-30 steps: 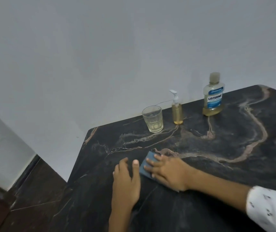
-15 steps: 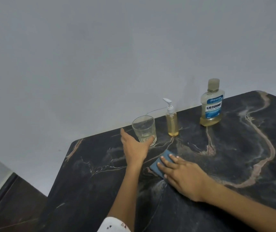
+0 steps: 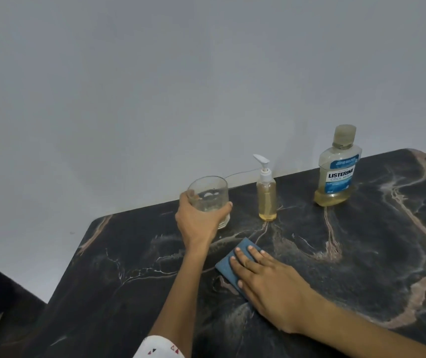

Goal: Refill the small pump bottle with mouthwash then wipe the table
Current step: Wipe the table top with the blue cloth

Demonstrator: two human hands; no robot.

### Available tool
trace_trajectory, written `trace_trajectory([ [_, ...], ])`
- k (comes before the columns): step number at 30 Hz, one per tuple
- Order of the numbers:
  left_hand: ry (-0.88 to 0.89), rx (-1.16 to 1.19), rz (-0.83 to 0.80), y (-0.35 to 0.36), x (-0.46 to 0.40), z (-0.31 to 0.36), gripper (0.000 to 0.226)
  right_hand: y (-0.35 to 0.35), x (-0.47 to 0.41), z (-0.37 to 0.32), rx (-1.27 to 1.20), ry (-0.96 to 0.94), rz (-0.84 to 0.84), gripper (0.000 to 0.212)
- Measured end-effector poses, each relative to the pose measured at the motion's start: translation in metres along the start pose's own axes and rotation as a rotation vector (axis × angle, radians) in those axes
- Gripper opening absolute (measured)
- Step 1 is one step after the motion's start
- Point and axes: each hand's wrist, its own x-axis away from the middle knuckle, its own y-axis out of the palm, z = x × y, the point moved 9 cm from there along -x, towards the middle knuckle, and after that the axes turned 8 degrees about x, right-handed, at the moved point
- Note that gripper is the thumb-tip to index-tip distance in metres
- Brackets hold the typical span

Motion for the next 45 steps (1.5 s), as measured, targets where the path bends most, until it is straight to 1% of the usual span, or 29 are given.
trace_trajectory([
  [2, 0.012, 0.007, 0.050, -0.014, -0.008, 0.007, 0.081, -0.001, -0.021, 0.005, 0.010, 0.023, 0.010, 0.054],
  [5, 0.059, -0.003, 0.114, -0.037, -0.017, 0.022, 0.079, -0.001, -0.069, 0.017, 0.006, 0.083, 0.017, 0.053],
  [8, 0.080, -0.024, 0.132, -0.057, -0.022, 0.032, 0.080, 0.000, -0.126, 0.036, -0.031, 0.184, -0.004, 0.053],
  [11, 0.105, -0.064, 0.144, -0.079, -0.023, 0.042, 0.081, 0.005, -0.169, 0.039, -0.066, 0.288, -0.063, 0.053],
  [13, 0.126, -0.095, 0.156, -0.095, -0.024, 0.048, 0.084, 0.008, -0.186, 0.022, -0.067, 0.267, -0.080, 0.053],
  [14, 0.132, -0.103, 0.163, -0.103, -0.026, 0.050, 0.084, 0.007, -0.190, 0.007, -0.046, 0.207, -0.075, 0.053],
  [16, 0.140, -0.117, 0.181, -0.118, -0.029, 0.056, 0.084, 0.004, -0.182, -0.036, 0.010, 0.004, -0.054, 0.052],
  [18, 0.143, -0.115, 0.196, -0.130, -0.032, 0.061, 0.083, 0.005, -0.144, -0.078, 0.054, -0.230, -0.013, 0.052],
  [20, 0.139, -0.106, 0.205, -0.141, -0.034, 0.064, 0.083, 0.008, -0.089, -0.102, 0.025, -0.428, 0.039, 0.052],
  [21, 0.140, -0.108, 0.206, -0.146, -0.035, 0.065, 0.083, 0.010, -0.065, -0.101, -0.024, -0.478, 0.049, 0.052],
  [23, 0.153, -0.119, 0.203, -0.153, -0.034, 0.067, 0.082, 0.009, -0.040, -0.078, -0.087, -0.472, 0.062, 0.054],
  [25, 0.159, -0.128, 0.196, -0.158, -0.031, 0.069, 0.082, 0.005, -0.051, -0.042, -0.083, -0.340, 0.083, 0.053],
  [27, 0.156, -0.121, 0.187, -0.159, -0.028, 0.070, 0.079, -0.001, -0.088, -0.010, -0.045, -0.176, 0.090, 0.052],
  [29, 0.153, -0.117, 0.175, -0.158, -0.024, 0.071, 0.078, -0.002, -0.134, 0.011, -0.037, -0.004, 0.030, 0.052],
  [31, 0.147, -0.115, 0.164, -0.155, -0.022, 0.072, 0.076, 0.003, -0.169, 0.013, -0.045, 0.124, -0.006, 0.053],
  [32, 0.143, -0.114, 0.164, -0.154, -0.020, 0.071, 0.074, 0.005, -0.180, 0.005, -0.040, 0.138, -0.012, 0.053],
  [33, 0.138, -0.114, 0.164, -0.153, -0.020, 0.070, 0.074, 0.007, -0.186, -0.009, -0.027, 0.109, -0.019, 0.053],
  [35, 0.121, -0.106, 0.164, -0.150, -0.020, 0.066, 0.072, 0.007, -0.175, -0.045, 0.020, -0.048, -0.024, 0.052],
  [38, 0.098, -0.085, 0.154, -0.146, -0.020, 0.057, 0.072, 0.005, -0.109, -0.079, 0.033, -0.357, 0.067, 0.052],
  [40, 0.092, -0.079, 0.137, -0.141, -0.021, 0.050, 0.072, 0.008, -0.051, -0.077, -0.039, -0.520, 0.078, 0.052],
  [41, 0.091, -0.074, 0.128, -0.138, -0.022, 0.047, 0.072, 0.008, -0.029, -0.065, -0.073, -0.545, 0.062, 0.052],
  [42, 0.087, -0.068, 0.120, -0.135, -0.023, 0.043, 0.073, 0.008, -0.015, -0.046, -0.089, -0.525, 0.036, 0.052],
  [45, 0.072, -0.048, 0.085, -0.120, -0.021, 0.033, 0.074, 0.003, -0.020, 0.011, -0.068, -0.341, -0.038, 0.048],
])
